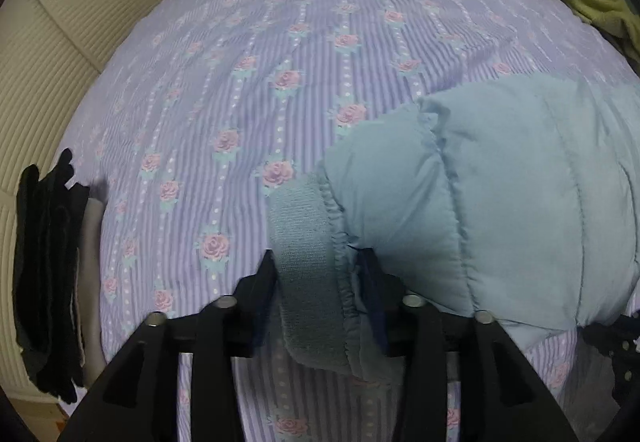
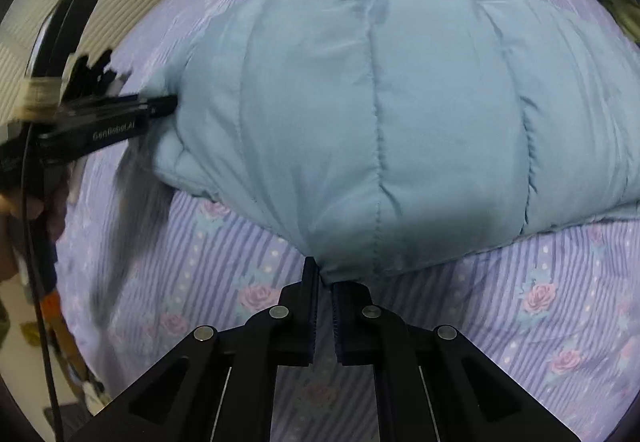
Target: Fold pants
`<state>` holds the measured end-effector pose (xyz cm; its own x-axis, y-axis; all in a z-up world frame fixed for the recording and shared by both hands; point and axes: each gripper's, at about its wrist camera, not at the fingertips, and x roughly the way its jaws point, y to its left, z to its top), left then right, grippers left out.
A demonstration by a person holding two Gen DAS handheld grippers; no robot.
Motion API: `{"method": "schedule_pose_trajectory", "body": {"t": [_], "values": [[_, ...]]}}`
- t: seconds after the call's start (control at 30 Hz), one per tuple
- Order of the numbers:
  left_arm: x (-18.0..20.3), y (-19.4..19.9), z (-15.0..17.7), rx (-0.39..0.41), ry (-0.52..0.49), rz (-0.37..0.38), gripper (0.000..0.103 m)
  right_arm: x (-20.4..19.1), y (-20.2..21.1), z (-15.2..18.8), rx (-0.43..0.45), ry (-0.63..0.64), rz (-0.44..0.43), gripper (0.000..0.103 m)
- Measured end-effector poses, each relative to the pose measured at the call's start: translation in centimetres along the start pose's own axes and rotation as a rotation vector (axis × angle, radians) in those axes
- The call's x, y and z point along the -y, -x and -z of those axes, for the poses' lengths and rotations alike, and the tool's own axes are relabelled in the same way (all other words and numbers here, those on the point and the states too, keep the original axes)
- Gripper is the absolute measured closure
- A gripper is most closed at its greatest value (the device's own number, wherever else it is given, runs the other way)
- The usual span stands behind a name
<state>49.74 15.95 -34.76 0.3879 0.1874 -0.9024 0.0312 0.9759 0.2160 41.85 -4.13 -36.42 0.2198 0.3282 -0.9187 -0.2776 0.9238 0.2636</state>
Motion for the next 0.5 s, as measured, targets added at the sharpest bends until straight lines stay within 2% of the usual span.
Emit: {"method": "schedule_pose_trajectory", "body": {"t": [0.03,0.07,0.1,0.13,0.2,0.27,0.37,0.43,0.5], "values": [[-0.3,0.4,0.0,0.002,0.005,-0.02,0.04,0.4,0.8,0.0,0.006,-0.024,-0.014,0.088],[-0.7,1.4,0.0,0.013,0.016,-0.028,0.039,0.6,1.6,0.1,0.011,-0.039,-0.016,0.082],[-0.9,2.3,0.1,0.027,0.027,-0.027,0.039,1.0,2.5,0.2,0.018,-0.047,-0.015,0.072],[-1.1,3.8,0.3,0.05,0.033,-0.036,0.039,1.5,4.3,0.5,0.046,-0.064,0.021,0.054],[-0.5,7.1,0.8,0.121,0.007,-0.089,0.039,3.0,8.0,1.2,0.139,-0.094,0.105,0.035],[1.2,10.7,1.3,0.199,-0.048,-0.097,0.036,5.0,11.7,1.6,0.236,-0.141,0.177,0.03],[4.6,14.8,1.7,0.291,-0.102,-0.014,0.035,8.9,15.8,1.9,0.339,-0.189,0.278,0.027],[6.9,16.0,1.5,0.332,-0.101,0.059,0.035,11.3,17.2,1.5,0.389,-0.222,0.34,0.024],[9.5,16.0,0.8,0.348,-0.085,0.171,0.038,14.4,18.0,0.9,0.43,-0.266,0.381,0.023]]}}
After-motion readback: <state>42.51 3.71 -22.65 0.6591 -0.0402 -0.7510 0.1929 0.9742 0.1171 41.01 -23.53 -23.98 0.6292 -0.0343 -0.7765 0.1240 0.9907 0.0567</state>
